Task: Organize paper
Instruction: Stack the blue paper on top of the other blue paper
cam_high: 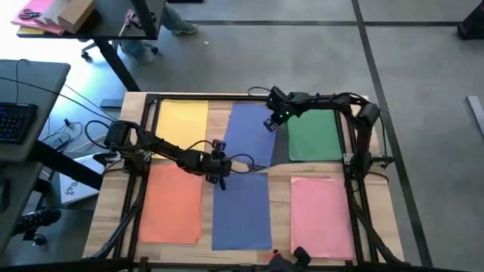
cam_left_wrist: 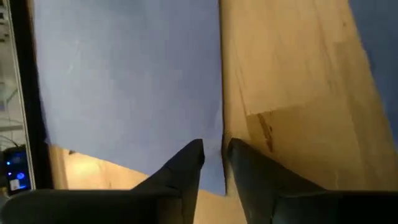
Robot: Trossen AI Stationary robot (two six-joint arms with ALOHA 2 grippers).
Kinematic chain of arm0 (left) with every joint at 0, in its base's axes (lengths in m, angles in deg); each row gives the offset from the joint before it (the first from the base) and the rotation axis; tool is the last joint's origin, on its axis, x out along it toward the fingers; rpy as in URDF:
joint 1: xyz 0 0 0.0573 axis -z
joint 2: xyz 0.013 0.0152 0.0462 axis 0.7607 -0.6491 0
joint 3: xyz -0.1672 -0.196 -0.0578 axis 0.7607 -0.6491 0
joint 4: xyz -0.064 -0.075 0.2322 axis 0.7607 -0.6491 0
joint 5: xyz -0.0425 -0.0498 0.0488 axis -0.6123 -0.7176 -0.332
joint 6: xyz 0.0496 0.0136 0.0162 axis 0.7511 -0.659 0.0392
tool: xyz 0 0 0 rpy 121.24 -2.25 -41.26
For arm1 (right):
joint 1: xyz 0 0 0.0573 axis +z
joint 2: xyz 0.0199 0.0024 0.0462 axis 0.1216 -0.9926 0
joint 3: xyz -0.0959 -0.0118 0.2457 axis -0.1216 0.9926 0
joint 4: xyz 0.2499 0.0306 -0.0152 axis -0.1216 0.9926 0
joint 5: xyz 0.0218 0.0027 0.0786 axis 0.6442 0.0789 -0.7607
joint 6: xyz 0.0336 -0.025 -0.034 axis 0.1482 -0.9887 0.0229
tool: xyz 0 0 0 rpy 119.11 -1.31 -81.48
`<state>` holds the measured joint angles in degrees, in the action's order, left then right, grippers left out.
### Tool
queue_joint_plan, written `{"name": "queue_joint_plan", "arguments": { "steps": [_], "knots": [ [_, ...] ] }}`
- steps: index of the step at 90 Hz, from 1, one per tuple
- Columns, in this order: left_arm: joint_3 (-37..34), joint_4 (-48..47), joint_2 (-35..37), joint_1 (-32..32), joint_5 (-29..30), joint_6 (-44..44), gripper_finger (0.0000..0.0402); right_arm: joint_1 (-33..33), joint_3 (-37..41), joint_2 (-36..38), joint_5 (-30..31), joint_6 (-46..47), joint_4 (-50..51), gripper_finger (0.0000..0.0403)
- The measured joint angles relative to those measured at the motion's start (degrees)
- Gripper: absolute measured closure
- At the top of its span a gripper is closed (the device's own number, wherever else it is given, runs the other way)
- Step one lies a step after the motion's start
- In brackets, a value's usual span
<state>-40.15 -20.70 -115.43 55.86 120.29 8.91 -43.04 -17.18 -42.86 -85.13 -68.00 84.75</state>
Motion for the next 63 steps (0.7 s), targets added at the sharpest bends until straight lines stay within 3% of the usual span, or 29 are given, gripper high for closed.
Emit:
{"name": "queue_joint_plan", "arguments": {
  "steps": [34,47,63],
  "knots": [
    [0.01,-0.06,0.0,-0.02,0.32,-0.8,0.0264,-1.38,-0.24,-0.86,4.19,1.39,-9.47,0.0403],
    [0.02,-0.22,0.0,-0.45,0.54,-1.2,0.0254,-2.69,-0.53,-3.82,1.66,5.92,-9.74,0.0403],
    [0.02,-0.37,0.04,-1.65,-0.96,-1.11,0.0241,-0.74,-0.35,-2.93,2.18,4.89,-9.8,0.0403]
  ]
}}
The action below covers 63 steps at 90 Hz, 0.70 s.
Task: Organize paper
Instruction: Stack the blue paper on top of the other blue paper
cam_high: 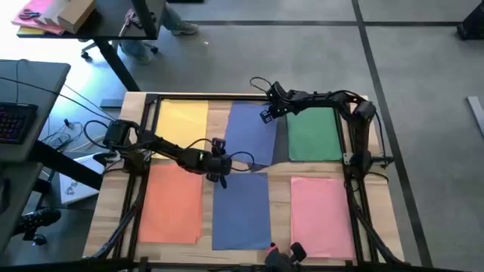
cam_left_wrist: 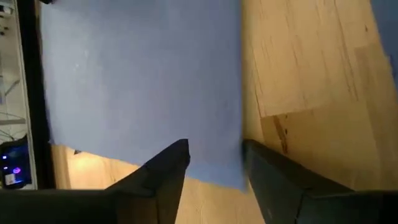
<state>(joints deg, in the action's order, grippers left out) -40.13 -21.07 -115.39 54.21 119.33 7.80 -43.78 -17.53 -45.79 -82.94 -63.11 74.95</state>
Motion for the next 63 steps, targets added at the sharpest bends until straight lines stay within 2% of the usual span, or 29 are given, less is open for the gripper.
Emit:
{"name": "queue_joint_plan", "arguments": {
  "steps": [16,46,55,63],
  "knots": [
    [0.0,0.09,0.0,-0.47,-0.05,1.83,0.0238,1.32,-1.1,0.33,-3.27,0.04,2.34,0.0403],
    [-0.03,0.54,-0.08,0.03,2.28,3.26,0.0239,2.1,-1.16,0.33,-2.88,0.5,2.32,0.0403],
    [-0.04,0.61,-0.09,0.01,2.24,4.92,0.0252,2.07,-1.18,0.33,-2.64,0.19,2.34,0.0403],
    [-0.04,0.57,-0.11,0.01,2.27,4.99,0.0281,2.09,-1.18,0.43,-2.57,-1.0,2.08,0.0403]
  ]
}}
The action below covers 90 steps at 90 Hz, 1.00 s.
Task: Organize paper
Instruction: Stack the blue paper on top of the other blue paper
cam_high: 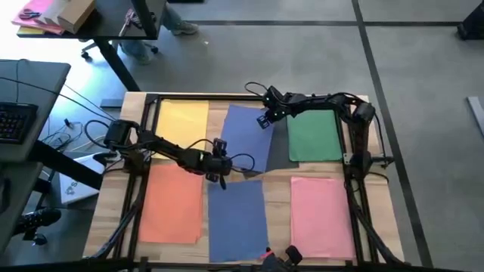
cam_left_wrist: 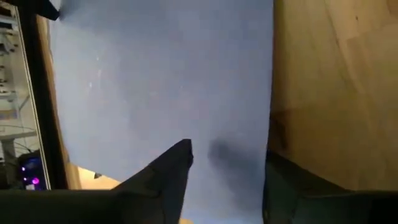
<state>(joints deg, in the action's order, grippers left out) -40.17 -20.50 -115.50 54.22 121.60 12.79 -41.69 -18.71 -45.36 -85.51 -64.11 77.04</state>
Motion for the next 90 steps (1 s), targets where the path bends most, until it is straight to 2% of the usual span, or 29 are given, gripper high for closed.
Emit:
{"name": "queue_joint_plan", "arguments": {
  "steps": [15,19,38,48,54,63,77,90],
  "knots": [
    [0.46,-0.69,-0.13,-0.02,-0.05,-2.24,0.0377,0.19,0.0,3.11,0.58,-5.22,0.02,0.0403],
    [1.47,-2.35,-0.24,-0.1,-0.04,-3.61,0.0391,0.34,-0.02,4.74,0.92,-7.4,0.47,0.0403],
    [10.83,-13.48,0.98,-0.49,2.28,-5.7,0.0399,6.37,4.04,18.53,8.07,-18.09,3.05,0.0403],
    [16.02,-22.85,4.25,-0.69,2.5,-11.74,0.04,11.6,8.68,28.04,7.95,-16.64,3.12,0.0403],
    [19.3,-28.66,7.37,-0.61,1.4,-15.46,0.0401,15.41,11.62,33.37,5.55,-15.27,3.67,0.0403],
    [24.07,-35.75,12.35,0.71,-5.36,-20.1,0.0401,22.48,15.68,39.04,2.66,-14.07,6.24,0.0403],
    [31.41,-43.01,18.31,6.32,-19.0,-27.83,0.0401,32.36,21.28,42.85,6.8,-3.02,11.39,0.0403],
    [35.22,-46.63,18.91,14.57,-29.98,-38.07,0.0401,39.49,24.8,43.11,8.04,6.55,11.39,0.0403]
  ]
}}
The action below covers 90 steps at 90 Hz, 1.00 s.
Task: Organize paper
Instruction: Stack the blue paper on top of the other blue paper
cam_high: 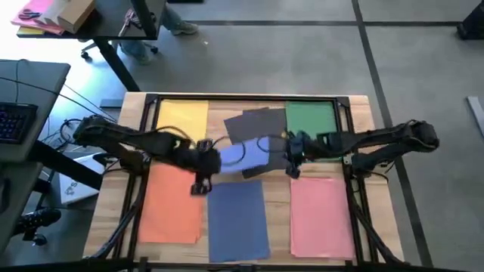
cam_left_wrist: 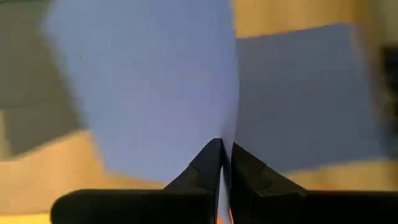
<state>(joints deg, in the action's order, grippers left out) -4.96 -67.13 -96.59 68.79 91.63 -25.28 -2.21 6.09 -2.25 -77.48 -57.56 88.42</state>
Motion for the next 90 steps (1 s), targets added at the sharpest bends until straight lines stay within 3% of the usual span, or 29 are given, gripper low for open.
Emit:
{"name": "queue_joint_plan", "arguments": {
  "steps": [10,18,32,44,59,90],
  "knots": [
    [0.08,0.21,-2.34,6.84,-3.6,-8.69,0.0401,4.4,0.91,-0.55,-0.02,4.37,-1.87,0.0403],
    [-0.03,2.22,-6.21,10.22,-1.02,-14.5,0.0401,6.99,0.97,-0.55,1.1,6.14,-2.18,0.0403],
    [0.08,15.05,-13.95,12.57,2.12,-17.56,0.0401,10.48,0.97,-0.53,2.51,7.21,-2.15,0.0403],
    [0.06,20.78,-20.69,14.14,-3.52,-21.7,0.0401,13.9,0.97,-0.07,1.27,10.33,-1.61,0.0403],
    [0.06,21.62,-26.87,16.28,-6.83,-19.58,0.0401,21.02,0.95,-0.04,0.79,16.34,-1.62,0.0403],
    [0.06,22.08,-31.3,17.14,-6.56,-9.55,0.0402,30.88,0.92,-0.04,1.53,31.15,0.08,0.0403]
  ]
}}
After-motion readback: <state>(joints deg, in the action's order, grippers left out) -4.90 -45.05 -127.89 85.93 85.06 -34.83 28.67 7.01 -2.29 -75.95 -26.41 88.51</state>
